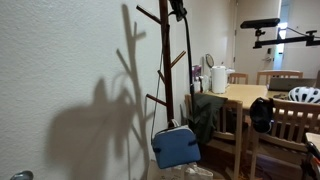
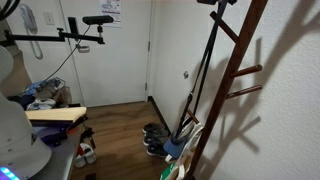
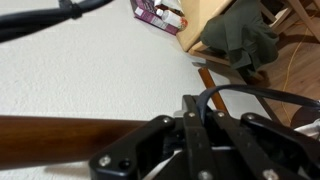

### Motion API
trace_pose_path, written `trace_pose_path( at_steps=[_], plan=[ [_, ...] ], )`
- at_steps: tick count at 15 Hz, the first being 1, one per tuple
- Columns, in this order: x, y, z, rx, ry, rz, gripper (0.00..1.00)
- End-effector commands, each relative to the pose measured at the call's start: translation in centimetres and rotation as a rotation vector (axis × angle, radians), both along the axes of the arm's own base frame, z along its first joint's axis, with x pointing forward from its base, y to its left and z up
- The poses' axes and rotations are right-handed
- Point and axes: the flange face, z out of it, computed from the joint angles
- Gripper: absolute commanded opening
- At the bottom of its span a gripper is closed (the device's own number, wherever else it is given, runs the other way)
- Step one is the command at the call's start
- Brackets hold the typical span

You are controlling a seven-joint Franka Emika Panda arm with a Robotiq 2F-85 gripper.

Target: Move the blue bag from the right to the left hook

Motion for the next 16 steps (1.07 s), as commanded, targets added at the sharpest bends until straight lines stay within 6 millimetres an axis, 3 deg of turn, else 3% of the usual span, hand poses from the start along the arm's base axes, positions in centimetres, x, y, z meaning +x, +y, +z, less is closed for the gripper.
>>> trace_pose_path(
  at_steps=[1,5,9,10,11,16],
  plan=[
    [0.8,-1.9,-0.6,0.035,-0.005,-0.010,0.02],
    [1.5,-2.5,-3.2,0.116,0.058,-0.028,0.02],
    [-0.2,-2.1,-6.0,0.226,0.185,-0.150,0.02],
    [-0.7,-2.4,-5.9,0.242,0.187,-0.199,0.29],
    [-1.2,-2.6,-5.9,0.260,0.196,-0.227,0.29],
    [-4.0,-2.4,-4.9,0.291,0.215,-0.352,0.61]
  ],
)
